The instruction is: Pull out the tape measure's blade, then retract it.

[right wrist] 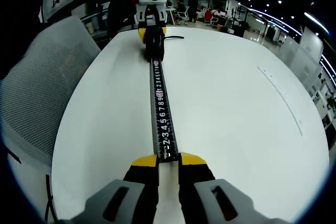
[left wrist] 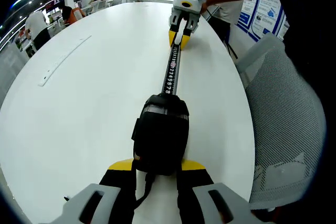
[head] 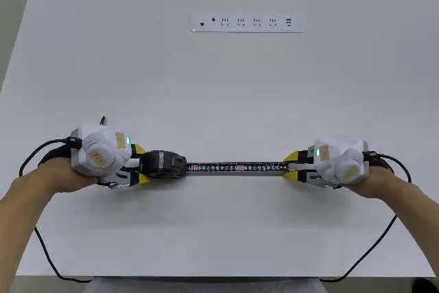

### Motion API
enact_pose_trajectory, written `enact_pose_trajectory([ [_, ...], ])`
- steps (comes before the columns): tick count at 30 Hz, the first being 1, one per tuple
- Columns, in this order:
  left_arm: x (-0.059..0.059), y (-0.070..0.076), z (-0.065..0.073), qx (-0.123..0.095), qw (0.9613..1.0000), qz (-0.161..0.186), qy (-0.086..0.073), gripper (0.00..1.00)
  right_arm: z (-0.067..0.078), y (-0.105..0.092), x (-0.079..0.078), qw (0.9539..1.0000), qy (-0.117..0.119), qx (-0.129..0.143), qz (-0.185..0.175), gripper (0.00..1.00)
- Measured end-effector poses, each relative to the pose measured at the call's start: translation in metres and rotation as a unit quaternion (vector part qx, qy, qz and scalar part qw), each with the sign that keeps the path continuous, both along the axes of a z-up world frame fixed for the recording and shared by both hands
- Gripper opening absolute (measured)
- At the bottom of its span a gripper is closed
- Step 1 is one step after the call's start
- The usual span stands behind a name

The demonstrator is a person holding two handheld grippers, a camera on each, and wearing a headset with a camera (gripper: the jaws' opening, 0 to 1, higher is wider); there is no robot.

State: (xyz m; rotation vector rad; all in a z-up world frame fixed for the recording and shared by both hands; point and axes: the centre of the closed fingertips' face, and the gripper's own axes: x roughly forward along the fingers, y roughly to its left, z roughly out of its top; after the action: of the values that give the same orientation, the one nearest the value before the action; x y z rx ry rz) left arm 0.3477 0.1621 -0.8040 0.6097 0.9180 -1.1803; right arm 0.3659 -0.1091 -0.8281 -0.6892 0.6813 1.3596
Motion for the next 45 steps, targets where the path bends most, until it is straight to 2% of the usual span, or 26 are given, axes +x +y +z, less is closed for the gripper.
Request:
enact_pose_trajectory([
  [10,0.0001,0.0006,-0.0002,0.007,1.0,-0.006,-0.004,0.27,0.0004,-0.0045,-0.0012,1.0,0.003,-0.004,-0.003,0.12],
  [18,0.0014,-0.0006,0.0002,0.014,0.9998,-0.016,-0.004,0.28,0.0005,-0.0033,-0.0022,0.9998,-0.002,-0.015,0.015,0.13],
  [27,0.0015,0.0,-0.0004,0.019,0.9996,-0.022,-0.003,0.28,-0.0009,-0.0049,-0.0008,0.9994,0.003,-0.028,0.02,0.14],
  [45,0.0027,0.0029,0.0022,0.008,0.9999,-0.008,-0.004,0.35,0.0005,-0.0054,0.0031,0.9993,0.004,-0.034,0.017,0.2],
])
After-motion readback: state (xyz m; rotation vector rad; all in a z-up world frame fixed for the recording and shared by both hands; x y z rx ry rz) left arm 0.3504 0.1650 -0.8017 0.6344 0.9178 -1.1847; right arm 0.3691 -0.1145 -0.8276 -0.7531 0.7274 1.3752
